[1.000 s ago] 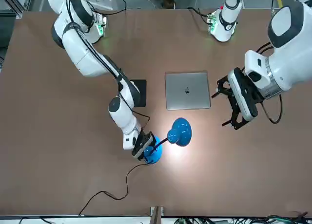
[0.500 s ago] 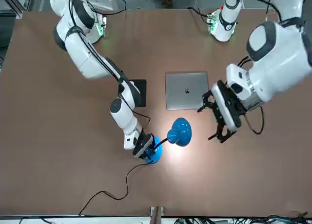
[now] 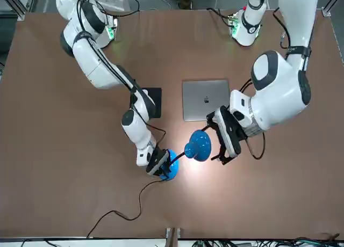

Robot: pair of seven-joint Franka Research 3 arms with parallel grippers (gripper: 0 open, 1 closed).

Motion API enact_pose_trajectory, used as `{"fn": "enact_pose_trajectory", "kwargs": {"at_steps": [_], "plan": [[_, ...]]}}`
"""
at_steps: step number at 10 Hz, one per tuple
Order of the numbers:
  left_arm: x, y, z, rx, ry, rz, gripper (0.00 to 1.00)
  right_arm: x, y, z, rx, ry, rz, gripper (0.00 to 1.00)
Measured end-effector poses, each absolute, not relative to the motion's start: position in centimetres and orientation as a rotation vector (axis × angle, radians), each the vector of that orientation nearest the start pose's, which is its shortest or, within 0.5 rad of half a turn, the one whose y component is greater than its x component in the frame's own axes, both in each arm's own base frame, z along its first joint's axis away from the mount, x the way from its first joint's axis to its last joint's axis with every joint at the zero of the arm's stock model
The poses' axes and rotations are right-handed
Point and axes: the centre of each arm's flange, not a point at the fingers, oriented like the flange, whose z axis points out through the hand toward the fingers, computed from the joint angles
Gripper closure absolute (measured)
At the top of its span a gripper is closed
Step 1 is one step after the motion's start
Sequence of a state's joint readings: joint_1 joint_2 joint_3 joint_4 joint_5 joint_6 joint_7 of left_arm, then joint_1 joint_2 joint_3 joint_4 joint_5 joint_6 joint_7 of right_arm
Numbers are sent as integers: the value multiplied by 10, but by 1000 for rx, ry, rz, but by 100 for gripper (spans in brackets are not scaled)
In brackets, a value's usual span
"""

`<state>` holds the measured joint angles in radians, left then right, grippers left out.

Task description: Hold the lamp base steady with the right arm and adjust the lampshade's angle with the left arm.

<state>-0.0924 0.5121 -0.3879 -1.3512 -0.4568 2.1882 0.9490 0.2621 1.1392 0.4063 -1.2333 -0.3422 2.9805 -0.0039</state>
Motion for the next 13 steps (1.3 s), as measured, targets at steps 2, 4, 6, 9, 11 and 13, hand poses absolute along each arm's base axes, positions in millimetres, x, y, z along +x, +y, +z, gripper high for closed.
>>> {"fn": "enact_pose_trajectory", "kwargs": {"at_steps": [2, 4, 6, 9, 11, 13], "plan": [[672, -299, 477, -2971, 1935, -857, 1, 674, 411, 177, -2540, -841, -871, 75], [668, -308, 474, -2965, 1970, -851, 1, 672, 412, 174, -2532, -839, -884, 81], [666, -320, 459, -2976, 1996, -814, 1, 672, 412, 173, -2527, -836, -893, 84], [670, -326, 428, -3013, 1995, -766, 1, 673, 412, 174, -2527, -836, -893, 85], [670, -330, 426, -3010, 1991, -783, 1, 673, 412, 174, -2527, -836, -894, 85], [670, -334, 426, -3002, 1979, -814, 1, 673, 412, 173, -2527, -836, -894, 85]]}}
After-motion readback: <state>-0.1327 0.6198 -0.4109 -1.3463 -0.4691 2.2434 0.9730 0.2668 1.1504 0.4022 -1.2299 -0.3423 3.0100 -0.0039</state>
